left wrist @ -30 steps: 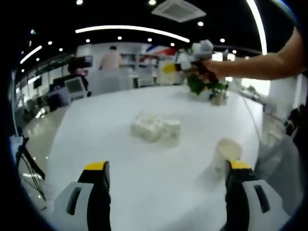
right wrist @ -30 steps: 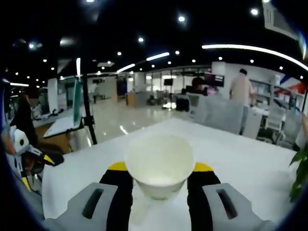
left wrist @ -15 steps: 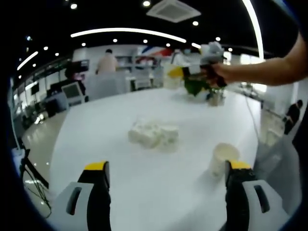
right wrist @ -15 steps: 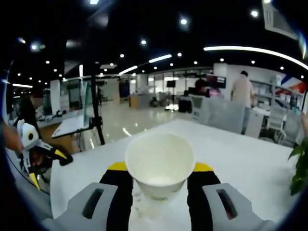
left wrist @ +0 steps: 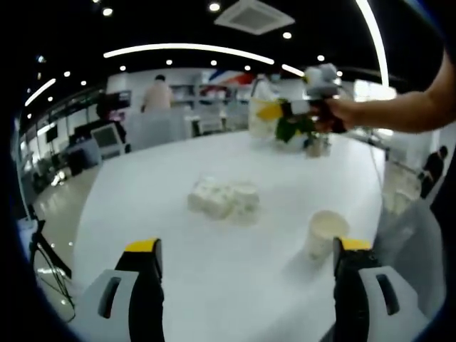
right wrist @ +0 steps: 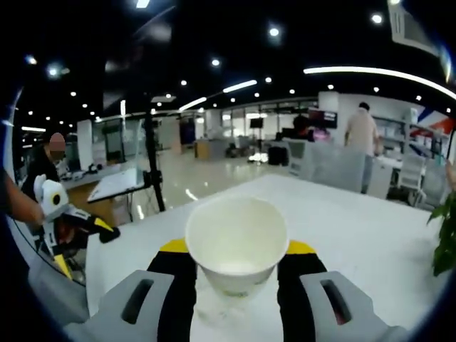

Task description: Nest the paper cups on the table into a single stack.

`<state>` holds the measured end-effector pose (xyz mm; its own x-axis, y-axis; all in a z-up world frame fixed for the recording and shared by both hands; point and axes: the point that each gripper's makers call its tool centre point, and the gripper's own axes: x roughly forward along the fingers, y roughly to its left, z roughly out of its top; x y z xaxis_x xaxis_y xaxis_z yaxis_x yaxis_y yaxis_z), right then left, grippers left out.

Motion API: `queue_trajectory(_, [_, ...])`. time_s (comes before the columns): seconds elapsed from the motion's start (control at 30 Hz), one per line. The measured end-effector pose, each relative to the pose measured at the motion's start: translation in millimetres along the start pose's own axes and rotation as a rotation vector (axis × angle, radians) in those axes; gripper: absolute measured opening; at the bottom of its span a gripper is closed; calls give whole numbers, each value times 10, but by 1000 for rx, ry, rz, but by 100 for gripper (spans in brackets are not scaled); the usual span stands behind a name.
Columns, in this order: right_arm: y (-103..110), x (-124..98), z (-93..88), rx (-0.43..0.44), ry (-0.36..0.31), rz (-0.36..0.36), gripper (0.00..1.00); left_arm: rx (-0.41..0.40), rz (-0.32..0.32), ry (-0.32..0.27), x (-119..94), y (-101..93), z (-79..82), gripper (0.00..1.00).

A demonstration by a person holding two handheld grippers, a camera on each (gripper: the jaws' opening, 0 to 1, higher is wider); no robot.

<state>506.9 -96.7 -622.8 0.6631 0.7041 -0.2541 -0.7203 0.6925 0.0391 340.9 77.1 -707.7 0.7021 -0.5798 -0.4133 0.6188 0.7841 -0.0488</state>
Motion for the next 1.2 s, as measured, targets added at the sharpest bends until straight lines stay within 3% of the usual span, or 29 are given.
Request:
queue_trajectory(0.6, [399,-248,-82,-27,8,34,41,-1,2,-5,-78,-65,-23,98])
queue_trajectory(1.2, [660,-443,-180,-19,20,53,41,-3,-2,-16,-73,-86,-22,97])
